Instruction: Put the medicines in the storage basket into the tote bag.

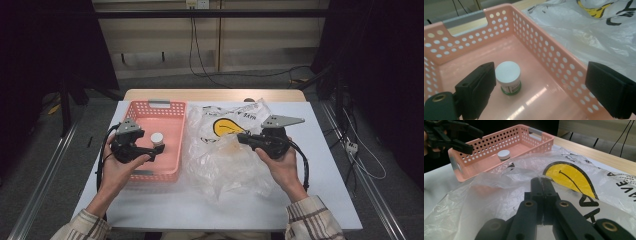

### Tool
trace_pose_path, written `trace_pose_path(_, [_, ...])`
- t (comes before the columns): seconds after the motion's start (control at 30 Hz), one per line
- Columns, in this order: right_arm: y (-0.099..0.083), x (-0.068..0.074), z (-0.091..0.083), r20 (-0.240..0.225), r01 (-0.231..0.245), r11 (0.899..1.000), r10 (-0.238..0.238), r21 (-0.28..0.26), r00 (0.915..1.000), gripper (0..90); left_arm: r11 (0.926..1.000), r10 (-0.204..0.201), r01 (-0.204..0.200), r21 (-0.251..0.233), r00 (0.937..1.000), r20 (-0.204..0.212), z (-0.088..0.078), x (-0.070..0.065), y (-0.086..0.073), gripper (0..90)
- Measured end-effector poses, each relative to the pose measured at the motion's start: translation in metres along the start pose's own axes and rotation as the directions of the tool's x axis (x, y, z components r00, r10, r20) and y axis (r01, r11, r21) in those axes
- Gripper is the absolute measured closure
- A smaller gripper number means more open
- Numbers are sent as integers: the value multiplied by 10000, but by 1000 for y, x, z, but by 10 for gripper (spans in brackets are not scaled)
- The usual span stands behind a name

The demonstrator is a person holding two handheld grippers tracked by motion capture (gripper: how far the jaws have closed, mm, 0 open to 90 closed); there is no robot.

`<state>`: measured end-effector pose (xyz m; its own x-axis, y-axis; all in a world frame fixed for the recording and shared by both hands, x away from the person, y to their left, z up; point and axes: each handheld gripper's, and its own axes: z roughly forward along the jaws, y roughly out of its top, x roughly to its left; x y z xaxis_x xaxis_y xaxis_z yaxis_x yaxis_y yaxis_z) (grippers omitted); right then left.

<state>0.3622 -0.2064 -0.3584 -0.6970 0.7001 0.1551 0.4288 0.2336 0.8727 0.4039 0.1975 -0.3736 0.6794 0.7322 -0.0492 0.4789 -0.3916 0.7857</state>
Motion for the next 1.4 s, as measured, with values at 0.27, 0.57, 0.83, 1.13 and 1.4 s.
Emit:
trace_pose_path(0.27, [-1,0,1,-19,2,10000,-2,46,10000,900,9992,29,-19,405,9997,-256,23,9,8,116])
trace_pose_path(0.57, [-1,0,3,-43,7,10000,-7,93,10000,900,9947,-43,71,1025,9996,-270,48,23,12,213])
trace_pose_path(0.83, [-3,0,4,-64,6,9999,-5,139,10000,900,9798,-218,298,1978,9989,-424,65,33,5,325])
trace_pose_path(1.13, [-3,1,5,-108,-3,9999,5,151,9999,900,9668,-553,656,2471,9973,-487,72,38,2,420])
trace_pose_path(1.4, [-3,1,5,-71,3,9999,-1,158,10000,900,9611,-664,801,2642,9960,-603,75,40,0,479])
